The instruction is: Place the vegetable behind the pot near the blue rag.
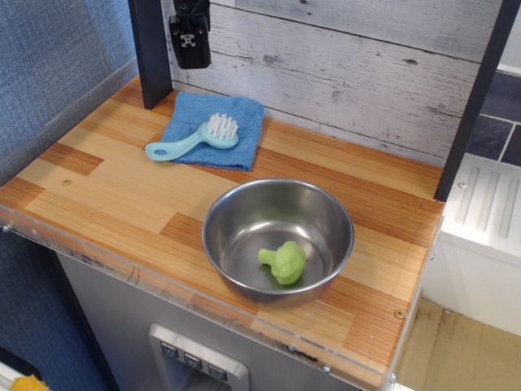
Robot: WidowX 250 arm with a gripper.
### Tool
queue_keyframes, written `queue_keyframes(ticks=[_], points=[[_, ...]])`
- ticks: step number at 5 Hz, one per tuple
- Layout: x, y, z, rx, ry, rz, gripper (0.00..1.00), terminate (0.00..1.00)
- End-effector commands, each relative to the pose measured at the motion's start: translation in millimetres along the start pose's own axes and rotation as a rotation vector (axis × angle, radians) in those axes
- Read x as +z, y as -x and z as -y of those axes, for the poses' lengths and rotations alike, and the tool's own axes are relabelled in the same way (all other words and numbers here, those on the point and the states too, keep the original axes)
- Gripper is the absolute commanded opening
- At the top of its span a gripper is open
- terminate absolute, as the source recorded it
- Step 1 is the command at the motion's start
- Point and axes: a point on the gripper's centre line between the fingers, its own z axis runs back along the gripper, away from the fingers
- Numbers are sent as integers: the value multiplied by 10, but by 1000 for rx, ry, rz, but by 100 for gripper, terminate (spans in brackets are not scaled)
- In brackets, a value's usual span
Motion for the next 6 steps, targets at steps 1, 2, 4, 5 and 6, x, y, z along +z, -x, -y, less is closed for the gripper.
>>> queue_keyframes(ticks=[1, 2, 4, 5, 6], points=[[0, 0, 0, 0, 0, 0, 100, 0], [126, -2, 130, 9, -37, 30, 100, 0], [266, -52, 455, 77, -48, 168, 100, 0], [233, -128, 800, 69, -29, 168, 100, 0], [138, -269, 1078, 34, 7, 168, 100, 0]])
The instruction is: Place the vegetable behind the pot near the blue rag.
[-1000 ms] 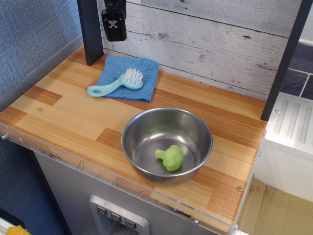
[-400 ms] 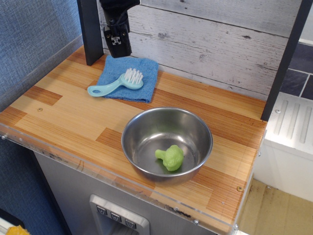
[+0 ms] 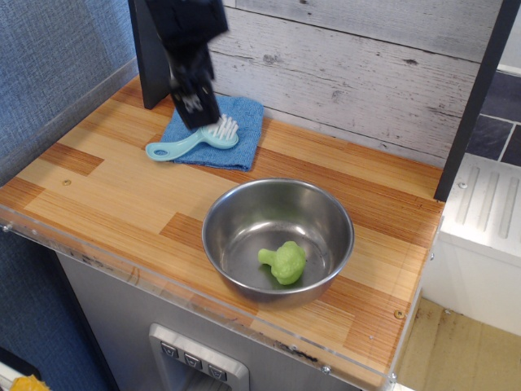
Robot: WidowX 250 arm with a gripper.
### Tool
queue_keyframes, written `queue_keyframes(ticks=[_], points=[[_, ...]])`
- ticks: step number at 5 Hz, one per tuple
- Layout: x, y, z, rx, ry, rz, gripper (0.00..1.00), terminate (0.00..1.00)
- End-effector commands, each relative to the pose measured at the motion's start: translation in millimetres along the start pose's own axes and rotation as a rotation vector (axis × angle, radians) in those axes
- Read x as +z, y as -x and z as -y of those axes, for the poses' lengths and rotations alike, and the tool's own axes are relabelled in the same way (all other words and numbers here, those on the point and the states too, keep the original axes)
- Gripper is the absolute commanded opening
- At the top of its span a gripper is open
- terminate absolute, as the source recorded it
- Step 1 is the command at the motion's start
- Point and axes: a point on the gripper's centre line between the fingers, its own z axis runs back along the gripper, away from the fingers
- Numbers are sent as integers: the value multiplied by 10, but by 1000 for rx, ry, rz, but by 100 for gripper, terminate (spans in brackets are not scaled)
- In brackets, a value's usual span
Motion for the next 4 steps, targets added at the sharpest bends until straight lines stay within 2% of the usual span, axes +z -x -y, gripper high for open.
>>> queue_keyframes(ticks=[1, 3, 4], points=[[-125, -218, 410, -78, 9, -1, 100, 0], [-428, -379, 707, -150, 43, -40, 100, 0], [-543, -362, 756, -142, 43, -63, 100, 0]])
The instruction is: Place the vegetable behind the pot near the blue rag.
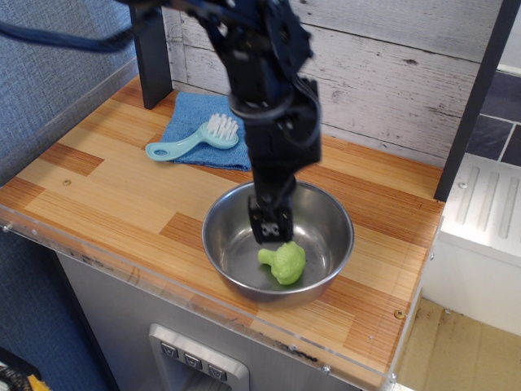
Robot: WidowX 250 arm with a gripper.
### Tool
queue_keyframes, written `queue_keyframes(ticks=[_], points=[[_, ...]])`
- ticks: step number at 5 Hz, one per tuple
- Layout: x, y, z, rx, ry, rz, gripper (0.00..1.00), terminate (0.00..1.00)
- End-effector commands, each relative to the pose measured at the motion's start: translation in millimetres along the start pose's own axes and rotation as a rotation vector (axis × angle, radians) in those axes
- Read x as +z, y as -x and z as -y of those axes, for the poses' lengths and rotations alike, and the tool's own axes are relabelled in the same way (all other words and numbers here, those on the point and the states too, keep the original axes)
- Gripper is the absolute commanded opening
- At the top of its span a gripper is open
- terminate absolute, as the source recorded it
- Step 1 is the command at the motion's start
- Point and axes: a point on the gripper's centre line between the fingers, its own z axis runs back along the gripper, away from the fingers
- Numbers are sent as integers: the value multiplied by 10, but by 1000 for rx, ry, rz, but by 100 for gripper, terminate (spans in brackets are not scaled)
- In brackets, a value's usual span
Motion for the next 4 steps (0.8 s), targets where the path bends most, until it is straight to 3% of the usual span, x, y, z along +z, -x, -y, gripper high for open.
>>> queue_keyframes(ticks=[1, 3, 4], points=[[-161, 64, 49, 6, -5, -39, 100, 0], [-438, 110, 41, 16, 33, -63, 100, 0], [-493, 107, 31, 12, 22, -79, 100, 0]])
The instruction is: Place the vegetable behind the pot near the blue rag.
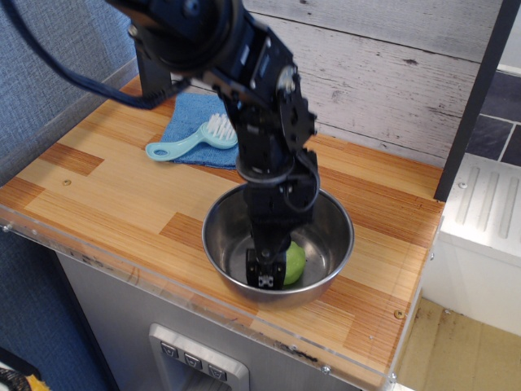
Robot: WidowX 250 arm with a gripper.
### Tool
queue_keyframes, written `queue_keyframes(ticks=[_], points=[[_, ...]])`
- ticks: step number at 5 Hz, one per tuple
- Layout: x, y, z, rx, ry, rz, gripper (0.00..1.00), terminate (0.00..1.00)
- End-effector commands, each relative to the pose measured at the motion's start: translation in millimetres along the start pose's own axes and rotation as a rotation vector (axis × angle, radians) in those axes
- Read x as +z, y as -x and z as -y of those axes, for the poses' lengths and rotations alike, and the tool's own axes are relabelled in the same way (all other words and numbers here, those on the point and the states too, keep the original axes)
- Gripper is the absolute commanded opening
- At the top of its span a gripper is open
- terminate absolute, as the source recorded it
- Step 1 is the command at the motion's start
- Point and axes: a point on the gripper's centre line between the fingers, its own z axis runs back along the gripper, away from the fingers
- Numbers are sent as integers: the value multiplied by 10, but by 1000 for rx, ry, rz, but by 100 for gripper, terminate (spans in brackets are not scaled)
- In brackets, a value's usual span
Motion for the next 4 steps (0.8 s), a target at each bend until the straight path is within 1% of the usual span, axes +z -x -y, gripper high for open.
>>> queue_keyframes(ticks=[1, 2, 4], points=[[34, -26, -79, -8, -56, -7, 0, 0], [65, -7, -96, -2, -64, -8, 0, 0], [215, 10, -135, 10, -91, 15, 0, 0]])
